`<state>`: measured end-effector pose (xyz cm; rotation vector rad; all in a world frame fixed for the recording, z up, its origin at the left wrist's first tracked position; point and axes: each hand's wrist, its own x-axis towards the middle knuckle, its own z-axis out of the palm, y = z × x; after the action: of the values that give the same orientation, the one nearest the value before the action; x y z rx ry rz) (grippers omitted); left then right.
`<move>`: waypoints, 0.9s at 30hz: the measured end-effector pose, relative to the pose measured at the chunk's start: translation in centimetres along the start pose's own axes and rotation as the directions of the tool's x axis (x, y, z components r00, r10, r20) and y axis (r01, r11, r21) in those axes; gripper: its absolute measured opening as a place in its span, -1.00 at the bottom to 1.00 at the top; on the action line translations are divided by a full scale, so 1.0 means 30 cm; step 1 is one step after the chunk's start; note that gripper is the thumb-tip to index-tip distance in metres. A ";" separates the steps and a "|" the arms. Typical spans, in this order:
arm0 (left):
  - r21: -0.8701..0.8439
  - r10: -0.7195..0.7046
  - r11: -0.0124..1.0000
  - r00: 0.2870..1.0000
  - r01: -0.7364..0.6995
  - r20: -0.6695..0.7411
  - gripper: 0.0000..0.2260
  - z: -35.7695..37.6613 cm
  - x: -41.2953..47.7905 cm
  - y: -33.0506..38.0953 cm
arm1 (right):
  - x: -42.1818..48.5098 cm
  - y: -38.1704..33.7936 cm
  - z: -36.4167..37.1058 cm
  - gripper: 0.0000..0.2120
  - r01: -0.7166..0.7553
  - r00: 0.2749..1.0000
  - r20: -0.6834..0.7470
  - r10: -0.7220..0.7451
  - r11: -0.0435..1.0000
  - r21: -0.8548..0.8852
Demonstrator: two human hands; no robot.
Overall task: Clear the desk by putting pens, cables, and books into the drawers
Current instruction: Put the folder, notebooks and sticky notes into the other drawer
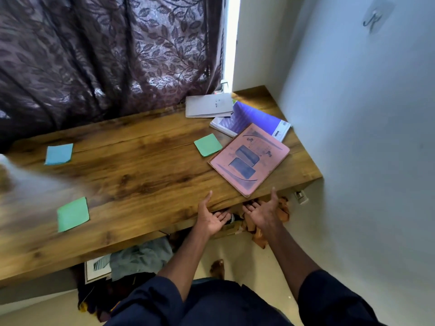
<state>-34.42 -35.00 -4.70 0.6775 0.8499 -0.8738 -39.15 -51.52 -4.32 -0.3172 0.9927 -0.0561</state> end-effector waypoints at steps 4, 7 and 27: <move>0.139 0.019 0.990 1.000 -0.018 0.001 -0.31 0.000 -0.015 -0.018 | -0.047 -0.002 -0.029 -0.12 0.047 0.999 0.018 -0.045 0.997 -0.069; 0.233 0.085 0.969 0.996 -0.082 -0.006 -0.23 -0.005 -0.037 -0.045 | -0.098 -0.007 -0.048 -0.17 0.110 0.994 0.020 -0.108 0.985 -0.134; 0.221 0.312 0.938 0.929 -0.267 -0.202 -0.56 -0.609 -0.493 -0.207 | -0.402 0.506 -0.292 -0.49 -0.048 0.981 0.162 0.102 0.950 -0.307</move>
<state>-51.63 -17.98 -2.25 1.0627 0.8538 -0.6166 -54.53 -36.85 -3.30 -0.5556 0.8349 0.1932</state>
